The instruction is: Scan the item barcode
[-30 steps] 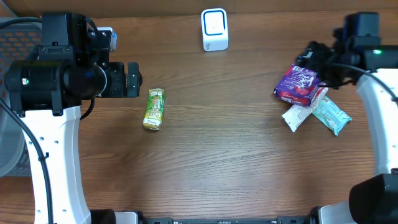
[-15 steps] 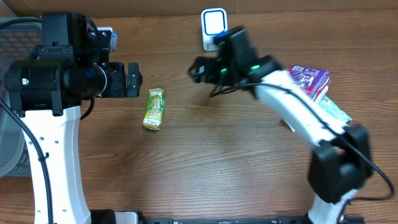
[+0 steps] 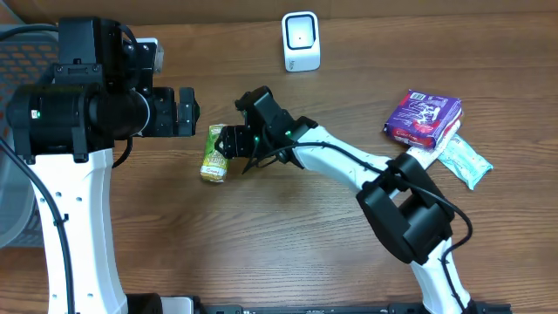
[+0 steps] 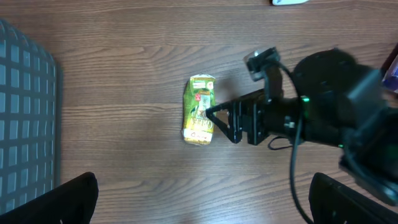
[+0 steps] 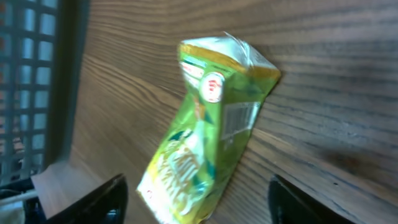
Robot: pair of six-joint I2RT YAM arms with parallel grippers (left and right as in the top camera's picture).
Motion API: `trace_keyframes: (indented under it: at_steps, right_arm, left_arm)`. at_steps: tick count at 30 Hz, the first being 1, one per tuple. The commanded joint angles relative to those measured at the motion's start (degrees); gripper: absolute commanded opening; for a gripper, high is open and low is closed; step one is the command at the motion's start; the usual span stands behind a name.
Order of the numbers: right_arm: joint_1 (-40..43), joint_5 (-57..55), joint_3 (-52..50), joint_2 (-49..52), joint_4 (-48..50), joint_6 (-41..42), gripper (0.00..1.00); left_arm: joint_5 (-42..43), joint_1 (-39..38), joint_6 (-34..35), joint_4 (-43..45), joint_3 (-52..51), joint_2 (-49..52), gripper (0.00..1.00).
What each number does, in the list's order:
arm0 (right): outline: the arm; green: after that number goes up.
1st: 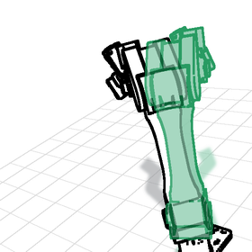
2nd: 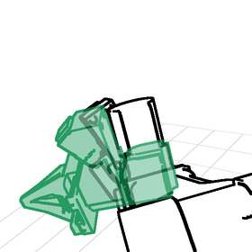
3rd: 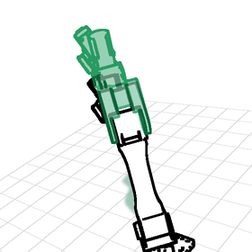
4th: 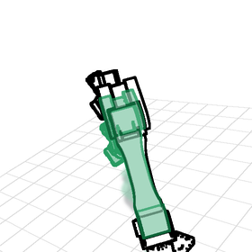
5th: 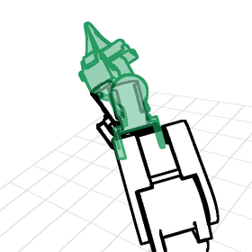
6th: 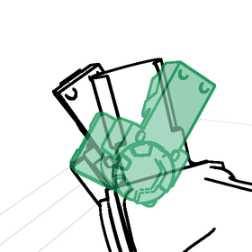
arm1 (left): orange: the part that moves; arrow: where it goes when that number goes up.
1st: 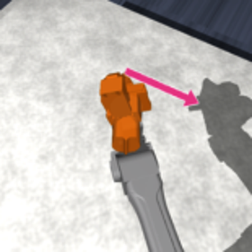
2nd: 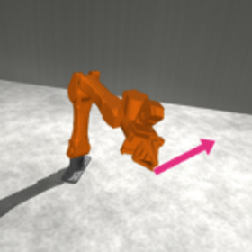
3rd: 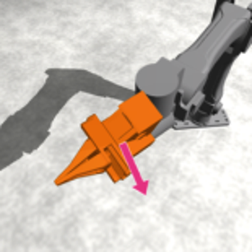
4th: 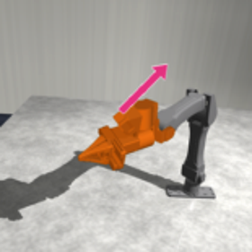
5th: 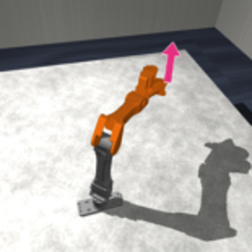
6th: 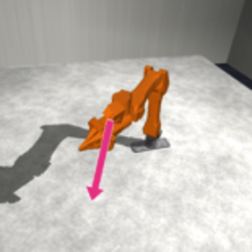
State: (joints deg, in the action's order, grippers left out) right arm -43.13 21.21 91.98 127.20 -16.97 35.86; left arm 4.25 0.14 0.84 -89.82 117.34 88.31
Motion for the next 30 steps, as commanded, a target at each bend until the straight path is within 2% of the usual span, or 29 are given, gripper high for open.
trace_keyframes:
  at_steps: [1,10,12,16,22,30]
  right_arm:
    - [-1.1,0.3,0.9,2.0,1.1,0.2,0.68]
    - [-1.5,-3.3,0.9,4.1,1.9,0.4,0.4]
    - [-1.5,-5.5,0.9,4.8,0.0,3.5,0.21]
    - [-0.9,-7.9,0.9,4.8,-4.0,6.3,0.04]
    - [2.7,-1.6,0.9,3.7,-8.5,6.1,0.04]
    - [9.3,1.8,0.9,2.2,-21.0,3.8,0.04]
  left_arm:
    - [-0.2,0.2,-1.3,0.1,0.4,0.5,1.0]
    - [-0.2,0.2,-1.3,0.1,0.4,0.5,0.99]
    - [-0.2,0.2,-1.3,0.1,0.4,0.5,1.0]
    - [-0.2,0.2,-1.3,0.1,0.4,0.5,0.99]
    - [-0.2,0.3,-1.3,0.1,0.4,0.5,0.99]
    - [-0.2,0.3,-1.3,0.1,0.4,0.5,1.0]
